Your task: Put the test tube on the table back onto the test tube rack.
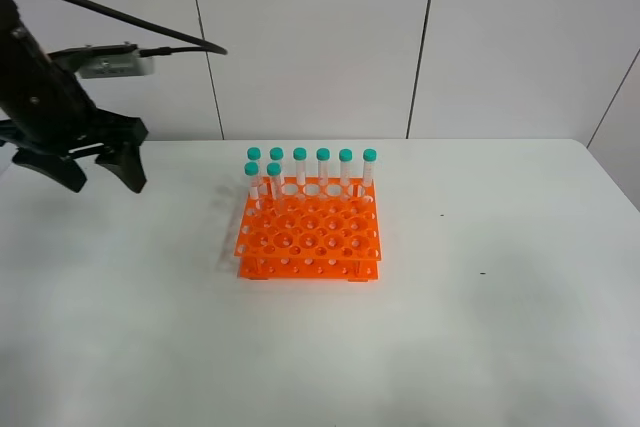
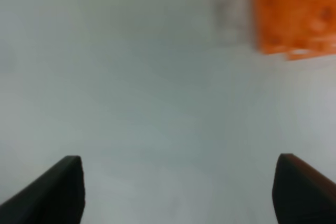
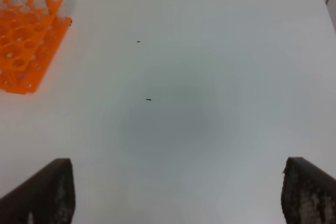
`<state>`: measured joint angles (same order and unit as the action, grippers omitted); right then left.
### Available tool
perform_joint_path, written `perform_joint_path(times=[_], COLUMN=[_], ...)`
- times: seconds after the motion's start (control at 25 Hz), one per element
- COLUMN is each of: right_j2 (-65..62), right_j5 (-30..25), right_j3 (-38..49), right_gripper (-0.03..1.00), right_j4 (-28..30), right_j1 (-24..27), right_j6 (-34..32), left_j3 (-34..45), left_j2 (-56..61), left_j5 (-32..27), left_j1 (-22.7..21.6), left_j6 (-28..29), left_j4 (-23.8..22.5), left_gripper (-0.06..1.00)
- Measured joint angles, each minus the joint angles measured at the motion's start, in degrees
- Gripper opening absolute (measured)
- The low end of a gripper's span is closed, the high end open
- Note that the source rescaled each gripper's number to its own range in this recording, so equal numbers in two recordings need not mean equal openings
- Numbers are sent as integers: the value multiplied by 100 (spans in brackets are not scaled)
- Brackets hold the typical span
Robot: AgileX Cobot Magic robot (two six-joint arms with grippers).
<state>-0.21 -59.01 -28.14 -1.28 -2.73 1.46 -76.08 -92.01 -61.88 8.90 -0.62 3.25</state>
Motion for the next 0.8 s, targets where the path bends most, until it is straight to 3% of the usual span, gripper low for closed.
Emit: perform_joint_path(times=[0.16, 0.4, 0.52, 0.8], right_j2=[0, 0, 0, 0], right_j5=[0, 0, 0, 0], right_j3=[0, 0, 0, 0], right_gripper=[85, 85, 85, 85], right_j4=[0, 0, 0, 0], right_j1=[0, 0, 0, 0], right_j6=[0, 0, 0, 0], left_j3=[0, 279, 868, 3168], left_j2=[20, 564, 1169, 3539], left_j5=[-367, -561, -561, -462], left_j1=[-846, -994, -994, -994], left_j6=[-92, -153, -153, -159], left_j4=[-84, -159, -152, -152], left_gripper=[100, 100, 100, 100])
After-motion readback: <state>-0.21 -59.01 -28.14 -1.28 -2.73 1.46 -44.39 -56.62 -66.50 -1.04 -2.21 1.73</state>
